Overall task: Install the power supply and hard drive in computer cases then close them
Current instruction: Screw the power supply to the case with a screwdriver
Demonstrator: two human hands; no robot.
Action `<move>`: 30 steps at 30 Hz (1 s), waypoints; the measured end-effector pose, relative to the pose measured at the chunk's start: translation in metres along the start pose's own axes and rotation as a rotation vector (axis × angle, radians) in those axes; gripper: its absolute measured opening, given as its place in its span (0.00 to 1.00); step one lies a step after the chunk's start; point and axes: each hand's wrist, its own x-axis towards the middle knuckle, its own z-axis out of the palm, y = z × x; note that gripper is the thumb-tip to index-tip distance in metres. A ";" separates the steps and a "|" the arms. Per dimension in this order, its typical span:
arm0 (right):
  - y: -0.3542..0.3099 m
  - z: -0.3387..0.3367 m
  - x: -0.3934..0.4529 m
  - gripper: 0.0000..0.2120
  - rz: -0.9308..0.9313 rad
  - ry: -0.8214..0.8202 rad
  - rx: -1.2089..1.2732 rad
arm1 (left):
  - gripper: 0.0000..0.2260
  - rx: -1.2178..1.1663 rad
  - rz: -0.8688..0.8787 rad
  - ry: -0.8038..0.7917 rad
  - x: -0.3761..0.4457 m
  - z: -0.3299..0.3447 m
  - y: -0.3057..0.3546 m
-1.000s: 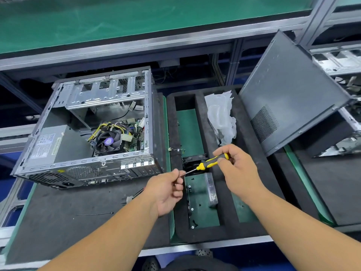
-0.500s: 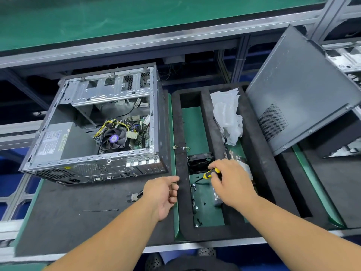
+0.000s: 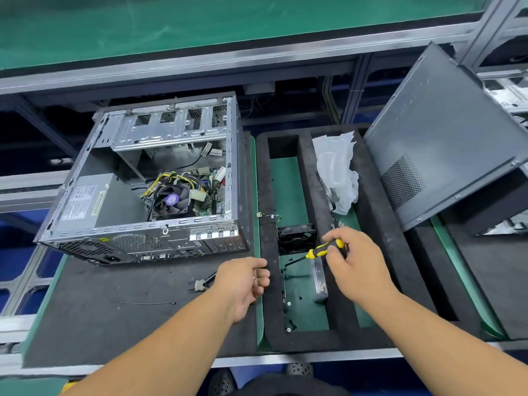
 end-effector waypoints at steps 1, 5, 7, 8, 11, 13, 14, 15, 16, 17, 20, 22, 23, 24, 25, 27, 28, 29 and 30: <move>-0.001 -0.002 -0.001 0.12 0.046 0.016 0.104 | 0.08 0.020 0.011 -0.004 0.000 0.002 0.000; -0.012 -0.010 -0.006 0.14 0.124 0.078 0.378 | 0.10 -0.008 0.008 -0.088 -0.002 0.010 0.001; -0.016 -0.014 -0.007 0.14 0.132 0.092 0.421 | 0.09 -0.051 -0.010 -0.155 -0.005 0.013 0.001; -0.017 -0.016 -0.007 0.13 0.138 0.095 0.433 | 0.08 -0.071 -0.014 -0.181 -0.007 0.014 0.002; -0.016 -0.018 -0.008 0.14 0.147 0.098 0.460 | 0.05 -0.098 -0.011 -0.205 -0.006 0.017 0.002; -0.013 -0.019 -0.009 0.14 0.146 0.120 0.457 | 0.04 -0.077 0.005 -0.159 -0.003 0.018 0.001; -0.011 -0.019 -0.009 0.14 0.142 0.132 0.438 | 0.03 -0.067 0.015 -0.120 -0.001 0.017 0.001; -0.009 -0.019 -0.009 0.13 0.131 0.134 0.389 | 0.03 -0.060 0.022 -0.079 0.001 0.016 0.001; -0.007 -0.019 -0.010 0.13 0.110 0.117 0.295 | 0.05 -0.058 0.020 -0.040 0.003 0.015 0.000; -0.006 -0.018 -0.010 0.12 0.071 0.085 0.154 | 0.06 -0.063 0.011 -0.010 0.004 0.014 0.000; -0.005 -0.008 -0.016 0.09 -0.123 -0.028 -0.198 | 0.07 -0.116 -0.042 0.016 0.004 0.009 0.000; -0.004 0.003 -0.019 0.08 -0.187 -0.088 -0.280 | 0.08 -0.155 -0.067 0.000 0.001 0.006 0.001; -0.003 0.008 -0.020 0.08 -0.197 -0.108 -0.307 | 0.09 -0.171 -0.073 -0.008 -0.001 0.005 0.001; -0.002 0.013 -0.020 0.08 -0.203 -0.118 -0.325 | 0.10 -0.181 -0.074 -0.014 -0.002 0.002 0.002; -0.001 0.017 -0.020 0.08 -0.205 -0.120 -0.337 | 0.10 -0.185 -0.074 -0.015 -0.003 0.000 0.002; 0.000 0.021 -0.020 0.09 -0.194 -0.120 -0.350 | 0.11 -0.180 -0.071 -0.004 -0.003 -0.004 0.000; 0.000 0.022 -0.020 0.08 -0.190 -0.121 -0.356 | 0.11 -0.175 -0.068 0.005 -0.002 -0.007 -0.001; 0.001 0.022 -0.020 0.08 -0.187 -0.123 -0.360 | 0.12 -0.168 -0.065 0.014 -0.001 -0.008 -0.002; 0.000 0.022 -0.020 0.09 -0.185 -0.128 -0.362 | 0.12 -0.156 -0.062 0.023 0.000 -0.010 -0.003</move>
